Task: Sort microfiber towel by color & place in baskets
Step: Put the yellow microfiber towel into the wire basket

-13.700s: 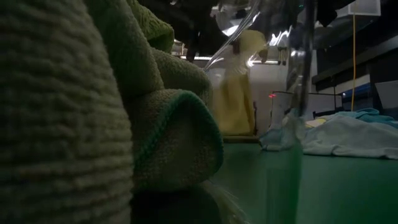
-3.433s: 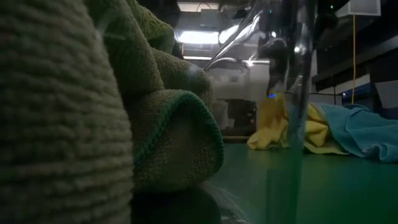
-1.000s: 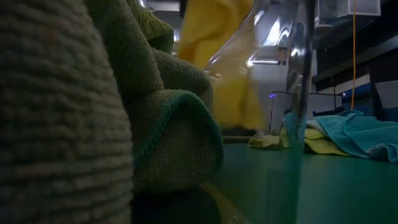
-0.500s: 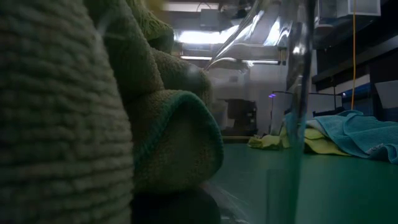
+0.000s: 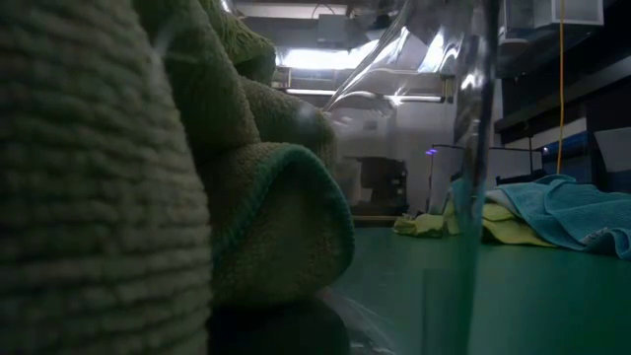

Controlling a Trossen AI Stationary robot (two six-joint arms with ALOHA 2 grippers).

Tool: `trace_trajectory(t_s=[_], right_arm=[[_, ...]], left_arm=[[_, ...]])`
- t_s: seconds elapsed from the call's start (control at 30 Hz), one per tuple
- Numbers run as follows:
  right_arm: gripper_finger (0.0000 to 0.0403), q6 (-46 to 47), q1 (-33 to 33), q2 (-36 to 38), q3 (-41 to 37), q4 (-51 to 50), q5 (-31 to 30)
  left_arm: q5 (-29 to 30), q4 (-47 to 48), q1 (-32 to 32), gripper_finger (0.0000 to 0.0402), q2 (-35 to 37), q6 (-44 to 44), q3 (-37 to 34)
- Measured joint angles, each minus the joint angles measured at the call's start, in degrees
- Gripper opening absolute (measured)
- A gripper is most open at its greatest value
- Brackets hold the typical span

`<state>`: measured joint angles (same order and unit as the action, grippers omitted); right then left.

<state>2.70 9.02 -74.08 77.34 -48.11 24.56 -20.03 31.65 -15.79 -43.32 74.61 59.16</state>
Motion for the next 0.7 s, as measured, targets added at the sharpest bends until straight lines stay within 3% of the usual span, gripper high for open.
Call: trace_trajectory(t_s=[0.3,0.7], right_arm=[[0.0198,0.00,0.00,0.00,-0.04,-10.00,-2.29],[0.0198,-1.30,0.00,0.00,-0.20,-15.55,-6.45]], left_arm=[[1.20,24.00,-8.84,0.0006,-5.84,9.90,0.00],[0.65,25.30,-17.91,0.0011,-21.16,14.05,0.00]])
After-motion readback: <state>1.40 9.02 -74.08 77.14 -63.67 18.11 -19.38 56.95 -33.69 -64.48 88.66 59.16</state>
